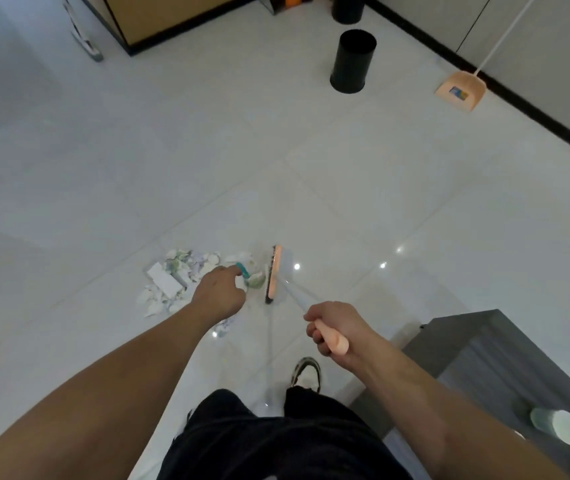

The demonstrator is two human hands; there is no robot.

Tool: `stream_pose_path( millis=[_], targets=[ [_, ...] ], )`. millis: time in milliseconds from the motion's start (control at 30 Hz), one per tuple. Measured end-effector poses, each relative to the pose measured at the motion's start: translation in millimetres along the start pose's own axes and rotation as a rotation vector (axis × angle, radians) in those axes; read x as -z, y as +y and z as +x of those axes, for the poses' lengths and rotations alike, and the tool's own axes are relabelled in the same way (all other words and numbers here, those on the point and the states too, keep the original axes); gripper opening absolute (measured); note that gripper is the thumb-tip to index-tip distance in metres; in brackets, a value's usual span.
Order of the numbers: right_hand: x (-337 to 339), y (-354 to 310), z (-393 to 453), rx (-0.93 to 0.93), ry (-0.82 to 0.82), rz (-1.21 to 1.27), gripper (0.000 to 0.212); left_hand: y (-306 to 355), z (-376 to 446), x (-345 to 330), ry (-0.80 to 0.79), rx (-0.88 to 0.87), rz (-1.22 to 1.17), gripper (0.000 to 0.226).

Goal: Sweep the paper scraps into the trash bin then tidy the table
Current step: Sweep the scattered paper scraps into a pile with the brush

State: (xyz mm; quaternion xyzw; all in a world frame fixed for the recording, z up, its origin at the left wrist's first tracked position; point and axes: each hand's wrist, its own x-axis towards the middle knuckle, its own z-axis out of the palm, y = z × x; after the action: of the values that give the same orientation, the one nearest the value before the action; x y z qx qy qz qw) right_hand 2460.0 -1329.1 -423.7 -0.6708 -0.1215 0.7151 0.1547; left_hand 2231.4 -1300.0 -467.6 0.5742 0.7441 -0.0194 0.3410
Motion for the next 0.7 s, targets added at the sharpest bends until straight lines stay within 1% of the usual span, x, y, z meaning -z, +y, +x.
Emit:
stream_pose_path(
  millis=[167,300,433,533,633,700],
  targets=[
    [59.4,-73.9,9.1,0.058,0.037,-0.006,0.007,83.6,56.2,23.3,-0.009,-0.074,0.016,0.055],
    [94.0,-140.4,25.8,0.09,0.077,0.027,0.008,145.3,118.8,44.8,-0.012,-0.145,0.042,0.057],
    [119.9,-220.5,57.1,0.147,0.139,0.084,0.01,210.3,201.8,64.6,-0.027,-0.245,0.05,0.057],
    [136.8,-290.0,88.7,0.181,0.186,0.137,0.019,261.8,274.0,79.3,-0.035,-0.311,0.047,0.056],
    [151.8,-362.3,112.0,0.184,0.233,0.198,0.015,312.3,340.4,100.6,-0.068,-0.367,0.056,0.055],
    [161.0,-405.3,119.2,0.171,0.275,0.248,0.016,343.1,377.1,119.8,-0.098,-0.388,0.06,0.054]
  ],
)
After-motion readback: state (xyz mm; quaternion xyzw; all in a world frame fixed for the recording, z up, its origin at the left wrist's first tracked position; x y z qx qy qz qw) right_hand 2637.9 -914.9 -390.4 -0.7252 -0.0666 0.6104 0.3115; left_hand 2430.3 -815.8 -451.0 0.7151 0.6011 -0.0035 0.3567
